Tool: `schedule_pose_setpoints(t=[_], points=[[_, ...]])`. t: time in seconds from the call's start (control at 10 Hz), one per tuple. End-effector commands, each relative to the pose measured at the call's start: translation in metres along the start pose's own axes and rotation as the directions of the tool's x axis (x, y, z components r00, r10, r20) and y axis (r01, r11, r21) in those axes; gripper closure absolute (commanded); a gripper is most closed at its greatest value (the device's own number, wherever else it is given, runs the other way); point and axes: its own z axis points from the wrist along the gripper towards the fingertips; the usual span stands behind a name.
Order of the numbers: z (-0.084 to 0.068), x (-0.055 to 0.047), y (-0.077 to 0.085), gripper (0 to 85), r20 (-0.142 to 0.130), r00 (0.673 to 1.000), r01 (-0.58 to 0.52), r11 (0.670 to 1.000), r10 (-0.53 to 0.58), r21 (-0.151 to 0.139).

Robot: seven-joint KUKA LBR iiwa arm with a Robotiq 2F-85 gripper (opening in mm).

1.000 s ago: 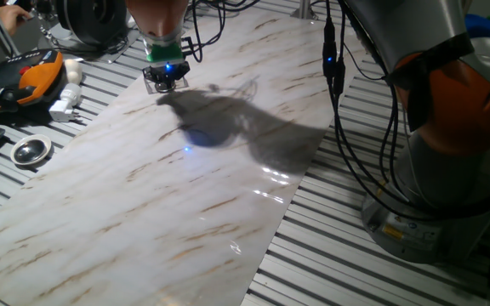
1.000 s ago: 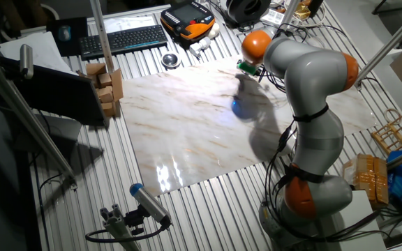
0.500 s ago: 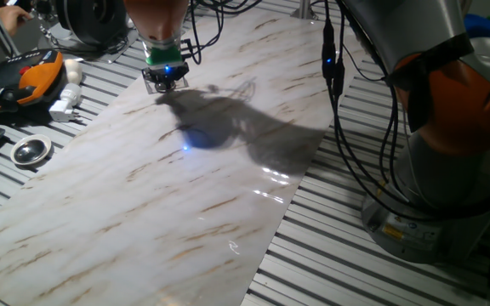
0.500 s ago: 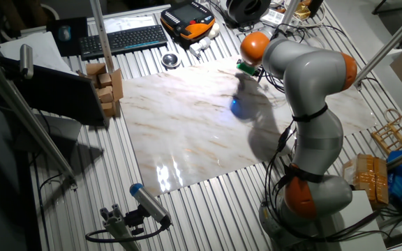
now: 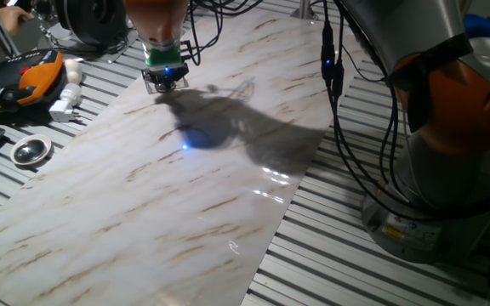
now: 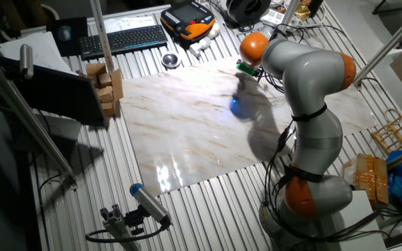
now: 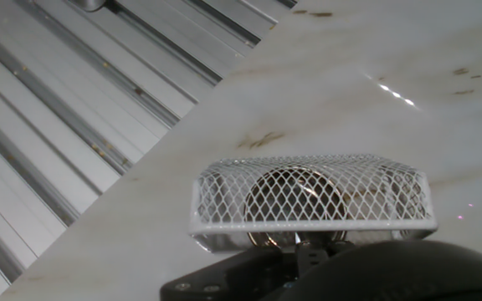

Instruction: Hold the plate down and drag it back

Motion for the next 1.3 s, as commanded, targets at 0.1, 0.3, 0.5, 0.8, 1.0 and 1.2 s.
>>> schedule_pose_setpoints(t=[0.1,0.3,0.5,0.8,1.0,1.2], points=[[0.0001,-0.0004,0.0003,85.0,-0.003,1.000,0.007,1.000,-0.007,0.005],[0.0013,-0.0003,0.0003,85.0,-0.008,1.000,0.011,1.000,-0.011,0.009],[0.0020,-0.0009,0.0001,85.0,-0.008,1.000,0.011,1.000,-0.011,0.009],[0.0026,-0.0011,-0.0001,85.0,-0.005,1.000,0.011,1.000,-0.011,0.008],[-0.0021,-0.0029,0.0004,85.0,-0.010,1.000,0.014,1.000,-0.014,0.011],[-0.0018,-0.0023,0.0023,85.0,-0.008,1.000,0.015,1.000,-0.015,0.013]])
